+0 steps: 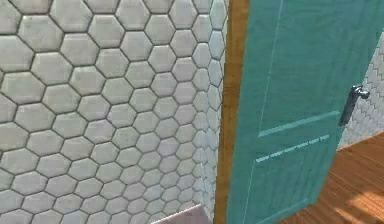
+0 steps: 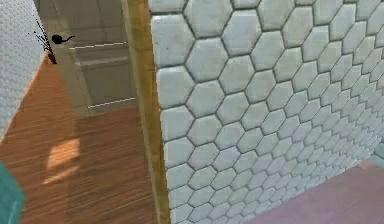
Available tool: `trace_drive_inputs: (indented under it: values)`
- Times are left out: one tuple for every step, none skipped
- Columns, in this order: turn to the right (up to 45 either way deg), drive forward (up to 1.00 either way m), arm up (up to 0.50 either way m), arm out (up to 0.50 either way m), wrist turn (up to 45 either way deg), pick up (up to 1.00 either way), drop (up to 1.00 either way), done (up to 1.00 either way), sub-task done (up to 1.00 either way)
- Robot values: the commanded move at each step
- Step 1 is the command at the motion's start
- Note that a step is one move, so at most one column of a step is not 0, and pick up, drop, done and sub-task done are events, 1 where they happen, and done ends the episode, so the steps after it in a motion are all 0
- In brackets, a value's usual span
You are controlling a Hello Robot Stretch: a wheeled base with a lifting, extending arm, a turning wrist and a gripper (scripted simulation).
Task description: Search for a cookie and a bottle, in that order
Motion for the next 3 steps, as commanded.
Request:
trace_drive_inputs:
  values:
    - [0.0,0.1,0.0,0.0,0.0,0.0,0.0,0.0,0.0]
    - [45.0,0.0,0.0,0.0,0.0,0.0,0.0,0.0,0.0]
    - [0.0,0.35,0.0,0.0,0.0,0.0,0.0,0.0,0.0]
